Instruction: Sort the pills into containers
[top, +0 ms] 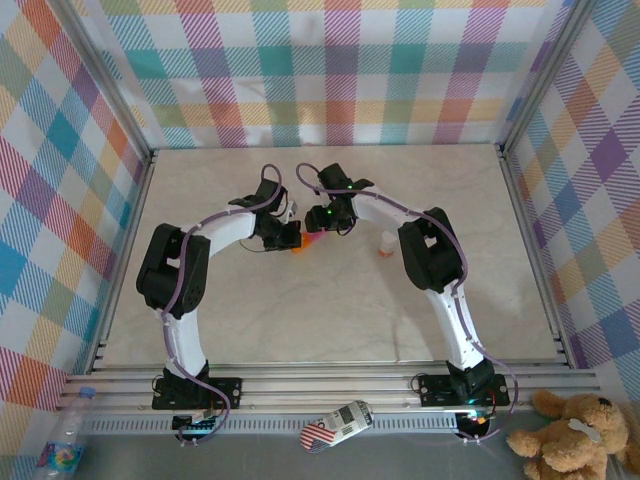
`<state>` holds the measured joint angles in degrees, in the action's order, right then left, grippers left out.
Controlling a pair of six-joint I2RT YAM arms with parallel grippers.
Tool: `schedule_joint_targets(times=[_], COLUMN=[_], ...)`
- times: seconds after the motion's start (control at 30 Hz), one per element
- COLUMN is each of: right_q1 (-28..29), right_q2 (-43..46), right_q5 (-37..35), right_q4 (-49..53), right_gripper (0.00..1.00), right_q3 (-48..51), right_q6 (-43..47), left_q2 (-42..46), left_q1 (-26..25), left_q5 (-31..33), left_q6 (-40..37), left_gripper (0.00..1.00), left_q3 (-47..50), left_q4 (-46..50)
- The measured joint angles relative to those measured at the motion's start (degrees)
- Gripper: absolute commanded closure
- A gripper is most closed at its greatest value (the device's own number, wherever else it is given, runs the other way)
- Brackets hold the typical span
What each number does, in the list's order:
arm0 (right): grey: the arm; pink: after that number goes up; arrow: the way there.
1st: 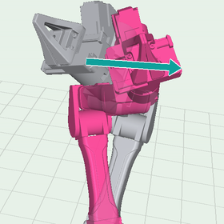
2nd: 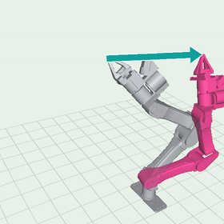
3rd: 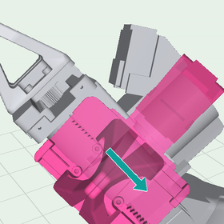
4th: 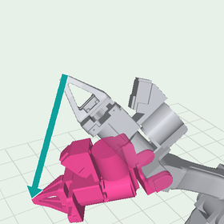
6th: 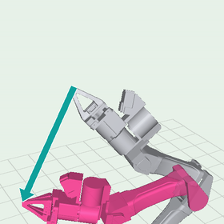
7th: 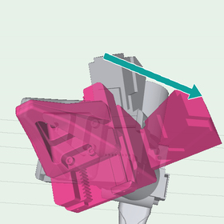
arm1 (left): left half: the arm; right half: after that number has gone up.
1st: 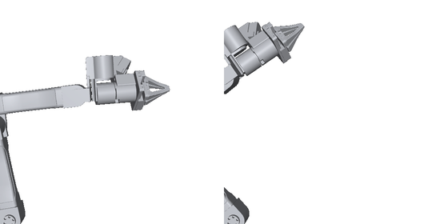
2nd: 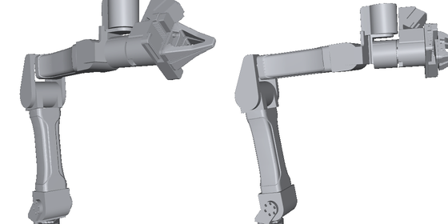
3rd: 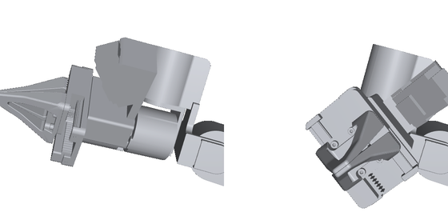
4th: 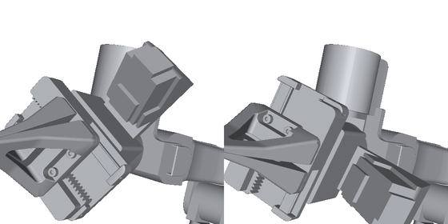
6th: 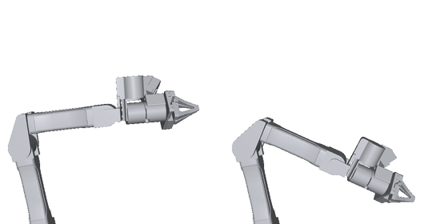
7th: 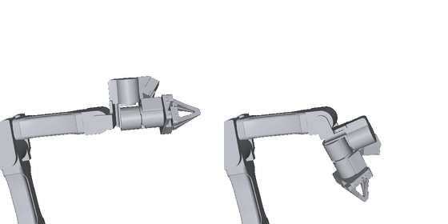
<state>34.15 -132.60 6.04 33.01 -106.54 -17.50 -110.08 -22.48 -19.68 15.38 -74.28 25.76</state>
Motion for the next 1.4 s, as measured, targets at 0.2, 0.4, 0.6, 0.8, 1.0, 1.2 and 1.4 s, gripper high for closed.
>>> schedule_joint_targets(times=[0.2,0.4,0.6,0.8,1.0,1.2,1.4], right_q1=[0.00,0.00,0.00,0.00,-0.04,-0.07,-0.26], right_q2=[0.00,0.00,0.00,0.00,0.00,0.00,0.00], right_q5=[0.00,0.00,0.00,0.02,0.02,0.04,0.09], right_q4=[0.02,0.02,0.02,0.07,0.50,1.05,2.08], right_gripper=[0.42,0.42,0.42,0.42,0.41,0.41,0.41], right_q3=[0.00,0.00,0.00,0.00,-0.33,-0.50,-1.01], right_q6=[0.00,0.00,0.00,0.00,-0.02,-0.46,-0.92], left_q2=[-0.52,-0.79,-0.79,-0.74,-0.63,1.09,9.31], left_q1=[-0.07,-0.17,-0.33,-0.39,-0.66,-0.70,-0.63], left_q5=[0.74,0.94,1.62,1.77,2.08,2.84,3.85], left_q6=[-0.02,-0.04,-0.09,-0.24,-0.13,0.13,0.35], left_gripper=[1.00,1.00,1.00,0.93,0.69,0.60,0.49], left_q3=[0.07,0.07,0.22,0.20,-0.87,-2.89,-3.32], left_q4=[-0.22,-0.39,-0.59,-0.59,-0.48,-0.66,-2.36])
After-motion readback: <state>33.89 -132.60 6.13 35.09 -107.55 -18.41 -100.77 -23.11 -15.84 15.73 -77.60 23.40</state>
